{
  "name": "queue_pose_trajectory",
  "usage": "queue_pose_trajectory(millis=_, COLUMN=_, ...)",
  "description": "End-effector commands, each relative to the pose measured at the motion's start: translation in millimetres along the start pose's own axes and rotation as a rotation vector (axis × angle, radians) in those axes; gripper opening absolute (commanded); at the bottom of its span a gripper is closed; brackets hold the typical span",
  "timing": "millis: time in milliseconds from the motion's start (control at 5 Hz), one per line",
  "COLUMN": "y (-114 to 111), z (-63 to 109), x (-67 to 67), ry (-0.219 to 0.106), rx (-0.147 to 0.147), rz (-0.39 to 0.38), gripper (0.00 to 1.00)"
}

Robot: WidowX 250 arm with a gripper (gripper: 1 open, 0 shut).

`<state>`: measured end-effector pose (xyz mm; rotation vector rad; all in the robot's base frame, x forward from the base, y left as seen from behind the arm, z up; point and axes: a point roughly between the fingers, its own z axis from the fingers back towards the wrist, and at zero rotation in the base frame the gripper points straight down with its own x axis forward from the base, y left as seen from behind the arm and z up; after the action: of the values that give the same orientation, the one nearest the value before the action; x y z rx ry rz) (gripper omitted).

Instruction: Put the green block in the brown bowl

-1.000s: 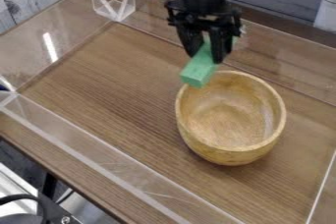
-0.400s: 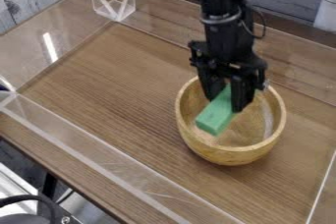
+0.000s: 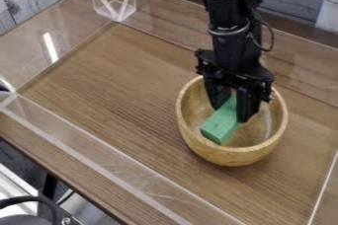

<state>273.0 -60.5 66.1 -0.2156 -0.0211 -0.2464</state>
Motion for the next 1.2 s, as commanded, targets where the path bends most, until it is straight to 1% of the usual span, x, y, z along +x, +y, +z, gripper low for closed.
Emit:
queue_pose_trajectory(millis=0, y=-0.2, z=5.4, x=4.4, ry=-0.024, rx=0.01, rz=-0.004, gripper=0.0)
queue_pose_trajectory(millis=400, y=3.0, z=1.4, x=3.5, ry=-0.011, rx=0.012, rz=0.012, gripper=0.0)
queue_pose_trajectory(millis=1000, y=7.6, z=1.2, x=3.9, ry=-0.014, rx=0.015, rz=0.031, gripper=0.0)
